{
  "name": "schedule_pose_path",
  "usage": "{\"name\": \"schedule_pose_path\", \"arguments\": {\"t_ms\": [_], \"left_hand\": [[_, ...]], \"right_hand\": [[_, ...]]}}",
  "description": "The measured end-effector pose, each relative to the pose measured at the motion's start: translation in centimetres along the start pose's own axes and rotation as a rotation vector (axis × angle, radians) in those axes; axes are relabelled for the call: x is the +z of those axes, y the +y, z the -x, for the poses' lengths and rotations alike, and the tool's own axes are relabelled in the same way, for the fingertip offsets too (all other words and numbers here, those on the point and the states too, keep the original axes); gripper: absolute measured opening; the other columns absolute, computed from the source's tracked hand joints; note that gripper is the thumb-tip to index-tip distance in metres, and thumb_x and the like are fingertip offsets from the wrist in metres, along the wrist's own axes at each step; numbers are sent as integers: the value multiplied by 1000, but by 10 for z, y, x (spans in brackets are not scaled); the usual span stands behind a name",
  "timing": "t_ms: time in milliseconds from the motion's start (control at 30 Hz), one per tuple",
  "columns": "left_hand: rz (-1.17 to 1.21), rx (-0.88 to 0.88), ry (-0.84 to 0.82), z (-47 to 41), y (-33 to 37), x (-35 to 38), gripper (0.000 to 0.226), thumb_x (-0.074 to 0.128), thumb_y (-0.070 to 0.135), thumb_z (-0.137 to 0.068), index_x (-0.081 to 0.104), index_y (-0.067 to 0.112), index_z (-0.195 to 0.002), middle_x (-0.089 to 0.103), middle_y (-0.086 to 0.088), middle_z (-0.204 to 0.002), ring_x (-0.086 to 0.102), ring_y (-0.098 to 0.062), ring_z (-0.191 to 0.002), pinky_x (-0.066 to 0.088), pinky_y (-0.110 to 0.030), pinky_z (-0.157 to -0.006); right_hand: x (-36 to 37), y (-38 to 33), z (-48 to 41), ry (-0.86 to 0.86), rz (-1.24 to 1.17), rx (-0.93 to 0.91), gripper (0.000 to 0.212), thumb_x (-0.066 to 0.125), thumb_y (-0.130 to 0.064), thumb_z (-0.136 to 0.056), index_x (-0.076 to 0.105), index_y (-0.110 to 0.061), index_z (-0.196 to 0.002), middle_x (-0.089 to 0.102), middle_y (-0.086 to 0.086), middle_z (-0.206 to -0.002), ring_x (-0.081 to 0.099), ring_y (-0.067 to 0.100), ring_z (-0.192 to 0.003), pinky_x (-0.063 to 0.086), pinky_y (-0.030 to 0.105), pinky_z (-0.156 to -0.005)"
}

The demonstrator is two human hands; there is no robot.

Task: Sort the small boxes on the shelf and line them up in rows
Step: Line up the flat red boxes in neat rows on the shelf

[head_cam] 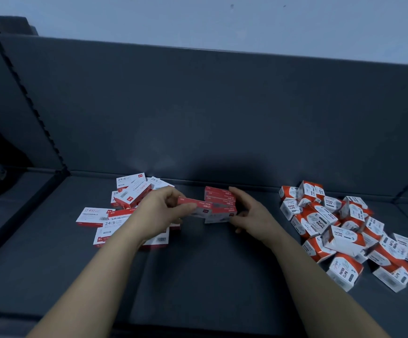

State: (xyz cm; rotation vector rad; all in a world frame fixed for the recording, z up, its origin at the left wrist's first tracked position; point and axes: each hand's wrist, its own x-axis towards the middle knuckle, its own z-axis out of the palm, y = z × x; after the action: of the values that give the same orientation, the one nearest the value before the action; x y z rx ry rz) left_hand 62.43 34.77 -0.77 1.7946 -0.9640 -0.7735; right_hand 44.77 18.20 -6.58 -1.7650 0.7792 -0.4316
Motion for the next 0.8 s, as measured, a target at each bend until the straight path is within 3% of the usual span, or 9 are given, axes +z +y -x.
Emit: {"name": "schedule_pose_path", "arguments": {"t_ms": [100,167,300,467,567,633,733,800], "left_hand": [[-21,-4,-52,1,-2,4,23,79,30,-76,66,14,-86,73,-5,-81,71,-24,-80,58,-38,-79],[-152,5,-94,2,-2,18,22,79,34,-75,67,19,-86,72,1,-81,70,-14,-77,55,-30,-76],[-298,68,-93,-4,-3,39,17,74,36,-80,66,23,-86,67,11,-81,62,-1,-74,44,-14,-63],[-634,204,12,-14,-6,37,22,71,36,-82,71,19,-95,56,8,-89,56,-10,-83,45,-26,-73],[-652,236,3,-20,-3,40,22,73,32,-80,68,15,-92,56,5,-87,52,-11,-80,39,-25,-69],[-652,269,17,-24,-2,45,23,75,29,-78,65,16,-93,55,6,-88,52,-11,-81,36,-22,-68],[-453,214,105,-27,-5,49,41,81,21,-70,53,21,-100,58,5,-99,57,-11,-83,38,-19,-66],[-418,169,101,-30,-7,48,71,83,22,-69,43,20,-127,51,-4,-127,55,-17,-105,43,-23,-83]], "right_hand": [[0,-3,1,-5,-7,3,78,66,3,-80,36,-30,-143,61,-2,-116,60,22,-71,55,32,-61],[0,-5,3,-16,-22,-1,77,67,3,-80,35,-27,-144,56,-5,-126,60,19,-75,54,28,-59],[-1,-7,7,-42,-35,1,76,68,1,-80,34,-25,-144,53,-8,-126,62,20,-81,53,26,-62],[-4,-12,9,-59,-91,82,71,45,10,-84,35,-26,-144,59,4,-111,60,22,-76,53,27,-61],[-5,-13,11,-76,-97,60,71,52,1,-83,32,-25,-145,58,12,-118,59,23,-76,52,30,-63],[-5,-13,11,-87,-85,41,76,64,-4,-80,32,-28,-145,57,3,-119,60,20,-74,52,30,-63],[-2,-8,11,-48,32,-15,86,78,-5,-72,35,-31,-142,56,-10,-122,61,11,-66,52,26,-59],[0,-5,9,-26,65,-38,87,79,-5,-70,36,-30,-142,56,-10,-125,60,8,-63,51,24,-56]]}}
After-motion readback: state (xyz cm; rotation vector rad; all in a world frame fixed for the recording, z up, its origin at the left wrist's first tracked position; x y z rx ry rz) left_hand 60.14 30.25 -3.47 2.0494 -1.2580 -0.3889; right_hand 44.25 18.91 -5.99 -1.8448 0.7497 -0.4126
